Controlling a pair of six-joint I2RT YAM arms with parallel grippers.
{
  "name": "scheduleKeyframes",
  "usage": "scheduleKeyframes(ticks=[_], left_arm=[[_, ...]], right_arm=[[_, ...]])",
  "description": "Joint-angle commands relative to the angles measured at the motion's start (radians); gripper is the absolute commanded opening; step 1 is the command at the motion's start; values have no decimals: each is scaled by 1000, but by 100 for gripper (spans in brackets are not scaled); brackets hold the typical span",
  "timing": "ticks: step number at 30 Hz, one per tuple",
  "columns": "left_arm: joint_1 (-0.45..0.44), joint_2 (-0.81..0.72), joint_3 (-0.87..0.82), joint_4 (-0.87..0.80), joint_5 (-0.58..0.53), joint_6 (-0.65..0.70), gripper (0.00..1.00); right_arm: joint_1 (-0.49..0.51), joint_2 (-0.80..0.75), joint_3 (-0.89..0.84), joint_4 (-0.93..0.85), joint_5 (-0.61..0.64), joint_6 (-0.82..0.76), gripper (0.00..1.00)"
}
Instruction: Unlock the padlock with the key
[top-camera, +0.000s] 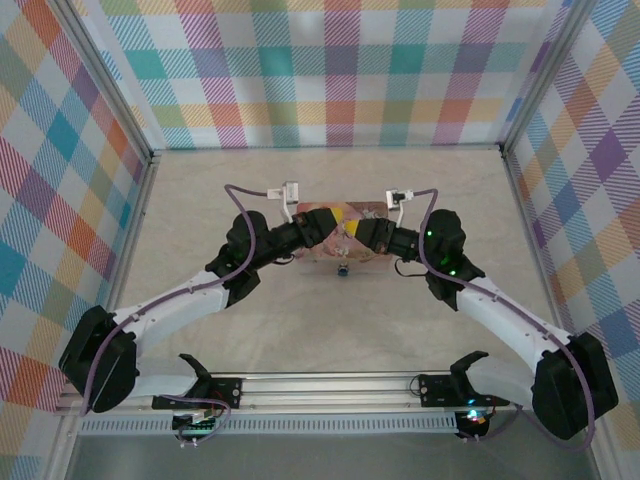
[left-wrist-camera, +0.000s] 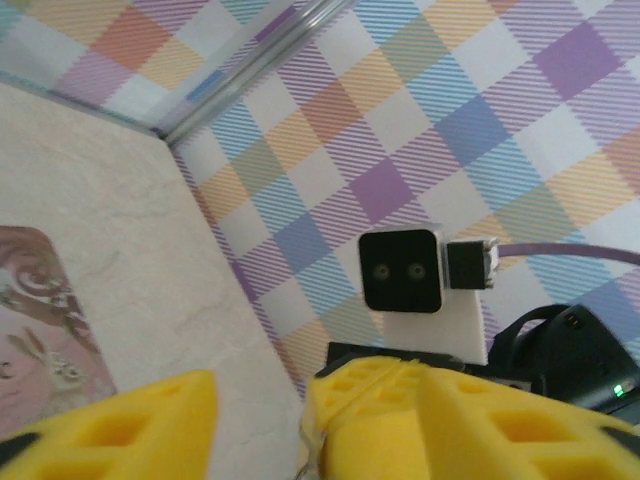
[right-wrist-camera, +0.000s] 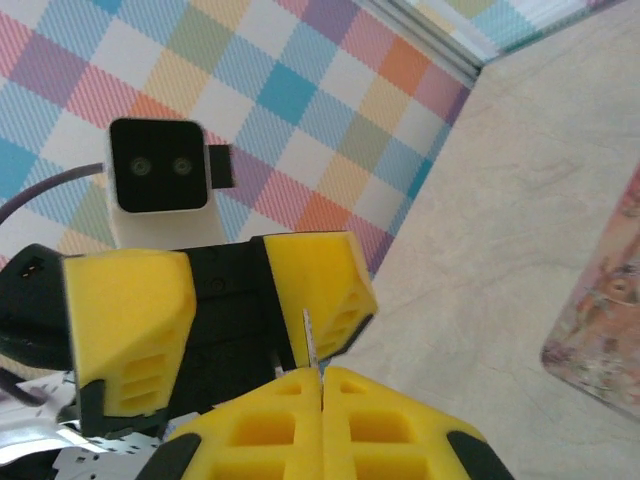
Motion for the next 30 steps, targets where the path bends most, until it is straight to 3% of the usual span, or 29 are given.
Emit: scheduleKeyframes(ticks=[1,5,8,9,13,19,30], left_arm=[[12,-78,42,-178,-73,73,69],[28,-105,84,-470,-177,166,82],[50,-103,94,-620,-253,186,88],[59,-100,94,-660,-288,182,99],[93,-78,92,-742,-379,202,100],[195,36,141,-787,-303,225,100],[281,334,254,-604,-135,218,100]], right_arm=[[-64,-66,50,-153,28,-85,0],[-154,-105,107,-401,119,-220,0],[-174,-99,161,-563,264,-337,0],[-176,-90,174,-600,319,-368,0],[-182,-35,197,-634,463,-441,0],[-200,87,240,-620,641,-507,0],[-249,383,300,-511,708,-530,0]])
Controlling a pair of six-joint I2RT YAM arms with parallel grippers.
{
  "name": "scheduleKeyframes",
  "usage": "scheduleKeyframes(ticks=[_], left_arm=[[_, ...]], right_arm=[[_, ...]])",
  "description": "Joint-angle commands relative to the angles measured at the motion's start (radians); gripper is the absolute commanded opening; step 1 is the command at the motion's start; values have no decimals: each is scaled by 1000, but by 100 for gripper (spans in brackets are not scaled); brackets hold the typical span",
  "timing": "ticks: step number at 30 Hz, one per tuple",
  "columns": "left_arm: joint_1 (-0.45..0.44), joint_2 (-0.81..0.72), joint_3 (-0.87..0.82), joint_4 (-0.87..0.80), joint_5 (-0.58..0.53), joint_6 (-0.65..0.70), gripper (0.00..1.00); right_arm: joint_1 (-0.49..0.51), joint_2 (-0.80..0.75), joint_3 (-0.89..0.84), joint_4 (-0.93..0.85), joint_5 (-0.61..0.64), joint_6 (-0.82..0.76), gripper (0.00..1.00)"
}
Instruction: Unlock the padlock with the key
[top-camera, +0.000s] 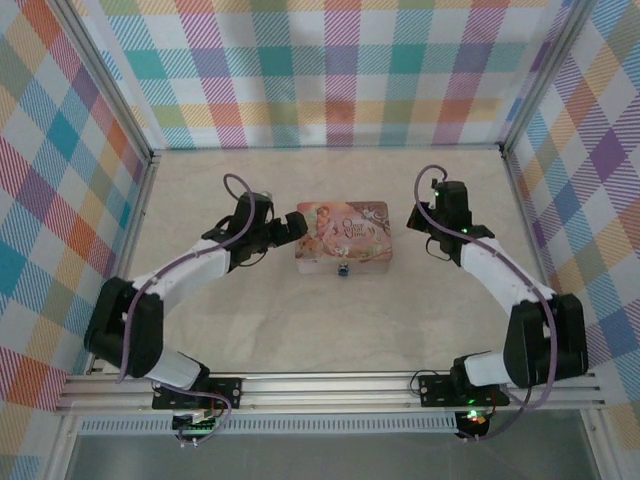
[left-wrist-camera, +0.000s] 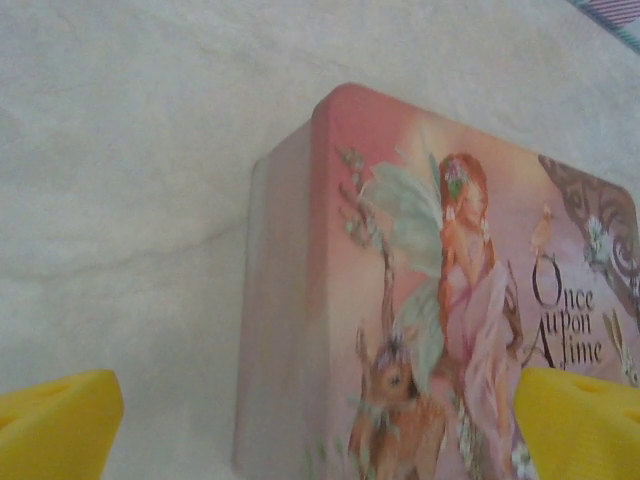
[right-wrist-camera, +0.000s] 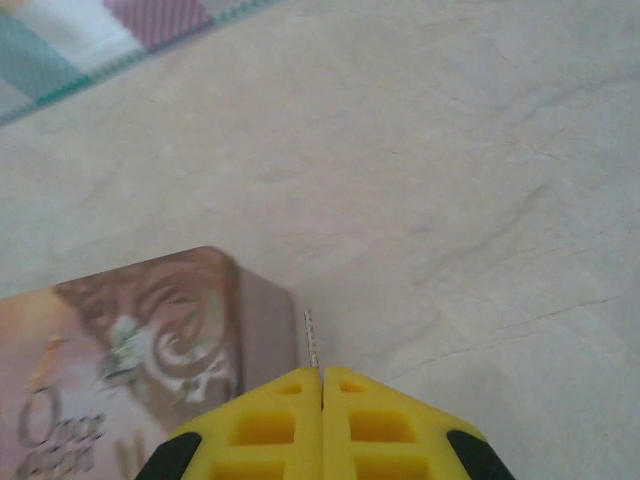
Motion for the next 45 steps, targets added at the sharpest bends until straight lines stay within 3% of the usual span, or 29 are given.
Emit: scheduleKeyframes(ticks=[1,13,32,38,41,45], left_arm=[[19,78,81,69,82,9,100],[20,235,196,109,121,-6,100],[62,302,291,65,104,38,100],[112,220,241,38,55,63,100],[118,125,187,1,10,99,100],[115,-32,67,-5,29,97,100]], right_arm=[[-2,78,58,48,20,-25,0],[84,222,57,69,-47,-19,0],[264,103,-118,60,-46,97,0],[258,68,-103,1,3,85,0],[222,37,-97,-29,8,86,0],[161,-17,-67,-70,12,52,0]])
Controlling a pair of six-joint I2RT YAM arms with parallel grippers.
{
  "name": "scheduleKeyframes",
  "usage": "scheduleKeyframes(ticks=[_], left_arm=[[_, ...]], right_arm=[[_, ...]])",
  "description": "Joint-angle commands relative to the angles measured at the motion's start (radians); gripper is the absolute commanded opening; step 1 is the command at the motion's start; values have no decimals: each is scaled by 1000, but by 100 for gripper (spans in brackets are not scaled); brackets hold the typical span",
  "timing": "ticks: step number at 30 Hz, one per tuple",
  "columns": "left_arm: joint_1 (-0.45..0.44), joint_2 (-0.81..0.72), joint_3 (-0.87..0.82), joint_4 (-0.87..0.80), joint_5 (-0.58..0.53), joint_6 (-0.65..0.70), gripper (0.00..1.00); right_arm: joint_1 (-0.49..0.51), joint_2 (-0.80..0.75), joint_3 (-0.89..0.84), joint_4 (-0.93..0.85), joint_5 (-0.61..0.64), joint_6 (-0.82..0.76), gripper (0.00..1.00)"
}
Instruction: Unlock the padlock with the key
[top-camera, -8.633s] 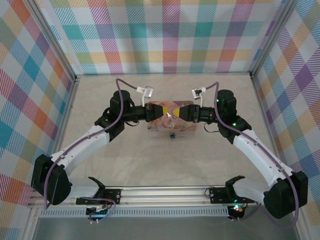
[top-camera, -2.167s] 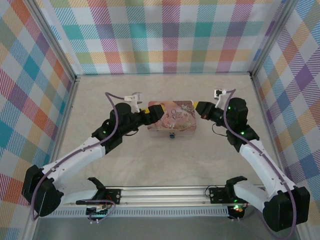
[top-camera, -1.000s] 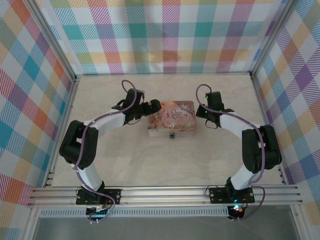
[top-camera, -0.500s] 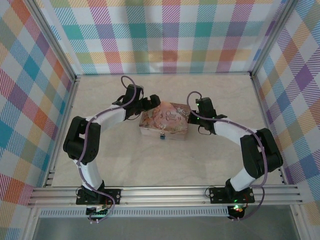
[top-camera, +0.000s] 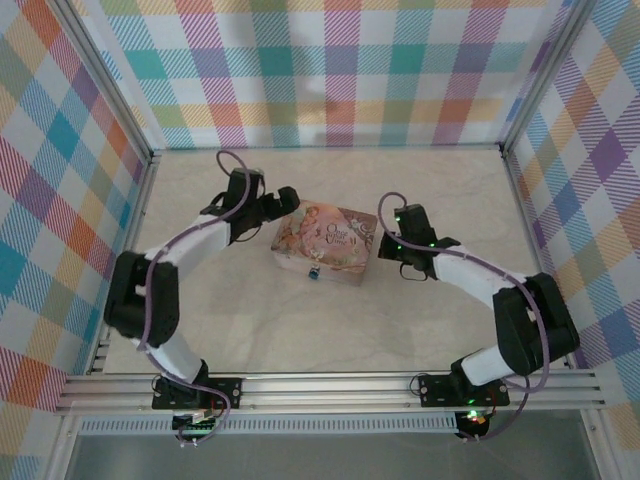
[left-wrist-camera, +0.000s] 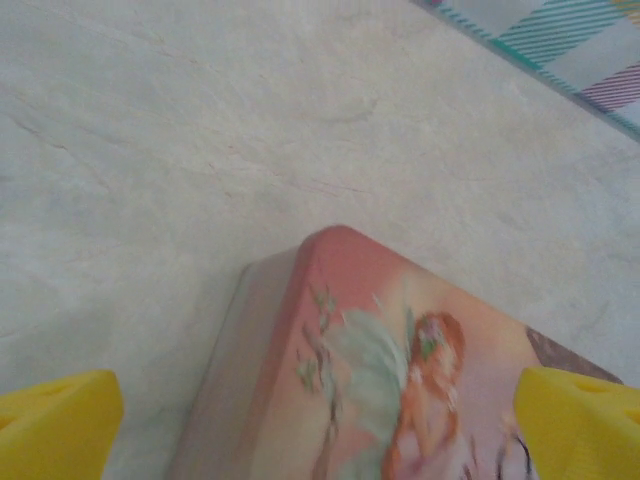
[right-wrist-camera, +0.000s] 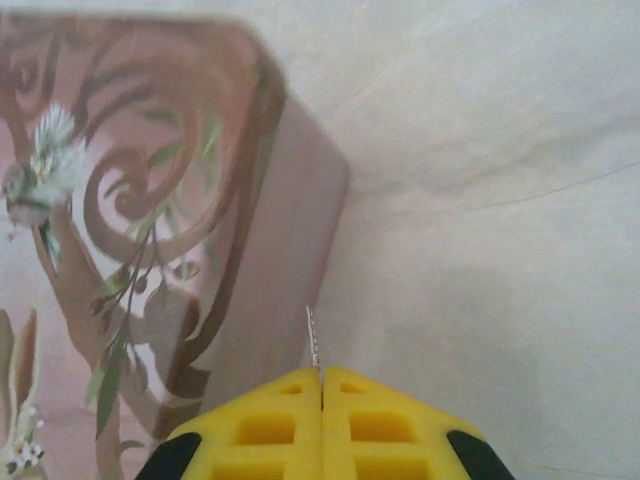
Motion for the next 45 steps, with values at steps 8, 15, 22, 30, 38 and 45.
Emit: scheduleKeyframes(ticks=[8,15,22,30,38,45], left_arm=[[-87,-346,-341,127,129,-30,100],[-235,-430,-557,303,57,-27,100],[-372,-337,-733,680,-66,25,100],[-468,-190,-694,764,-222,157,100],[-495,-1,-660,926,-197,173,98],[-499,68,-626,1010,-97,199,96]], right_arm=[[-73,63,261,-108,-22,-130,0],[-78,252,448,-131,-80,-148,0],[-77,393,559,-143,-126,-134,0],[-72,463,582,-140,-138,-134,0],[-63,475,545,-91,-128,-119,0],[-51,490,526,-53,-132,-100,0]])
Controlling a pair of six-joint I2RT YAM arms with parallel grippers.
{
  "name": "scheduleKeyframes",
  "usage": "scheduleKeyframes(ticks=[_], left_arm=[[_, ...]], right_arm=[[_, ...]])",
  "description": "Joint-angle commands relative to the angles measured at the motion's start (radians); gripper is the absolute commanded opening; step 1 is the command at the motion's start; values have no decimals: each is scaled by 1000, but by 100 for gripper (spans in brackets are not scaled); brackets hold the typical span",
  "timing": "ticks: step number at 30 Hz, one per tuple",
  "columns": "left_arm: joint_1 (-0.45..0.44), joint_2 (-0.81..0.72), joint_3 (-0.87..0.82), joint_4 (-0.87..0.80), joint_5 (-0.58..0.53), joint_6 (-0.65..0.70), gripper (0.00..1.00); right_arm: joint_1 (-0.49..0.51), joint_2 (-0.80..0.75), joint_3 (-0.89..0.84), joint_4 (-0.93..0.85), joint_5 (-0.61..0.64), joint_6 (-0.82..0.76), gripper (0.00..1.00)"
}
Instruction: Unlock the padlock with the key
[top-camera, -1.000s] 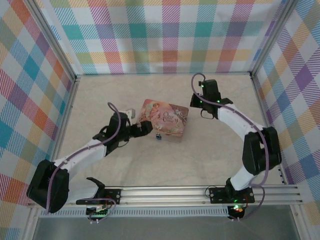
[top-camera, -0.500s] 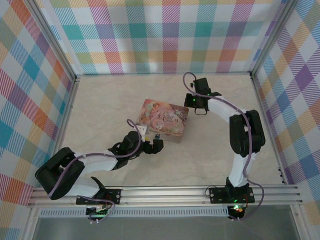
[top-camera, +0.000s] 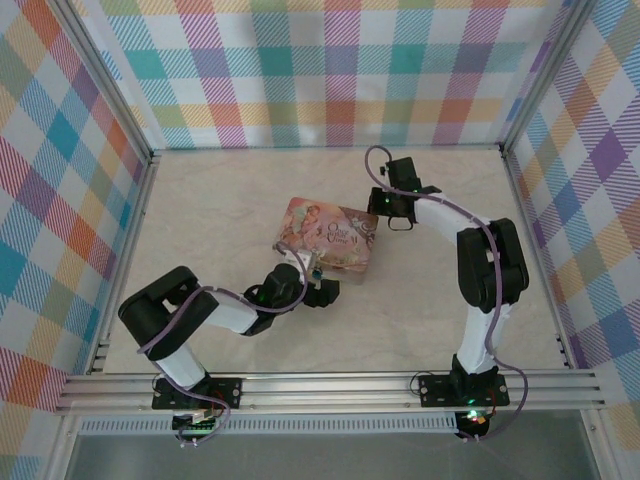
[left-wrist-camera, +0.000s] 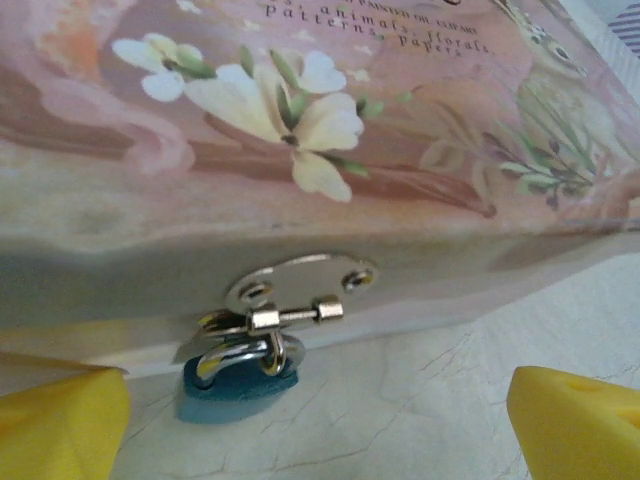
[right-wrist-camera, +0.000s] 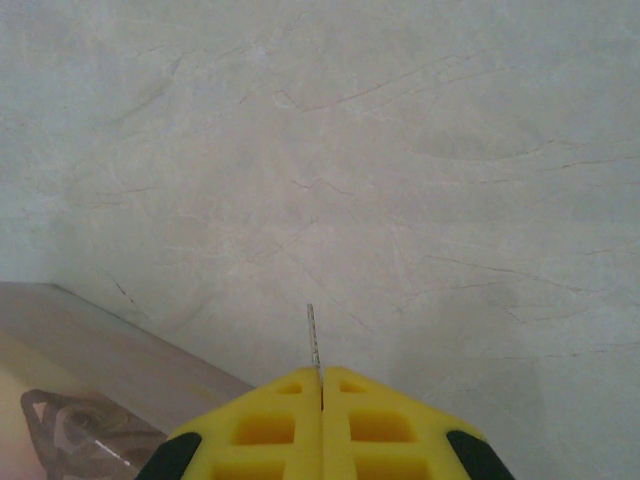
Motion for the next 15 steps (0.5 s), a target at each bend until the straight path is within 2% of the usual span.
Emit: scheduleKeyframes(ticks=[1,15], left_arm=[[-16,18,36,105,73,40,96],[33,52,49,192,230,17,88]], right_arm=[[15,25,-19,38,-10,19,0],[18,14,-61,72,-11,26,0]])
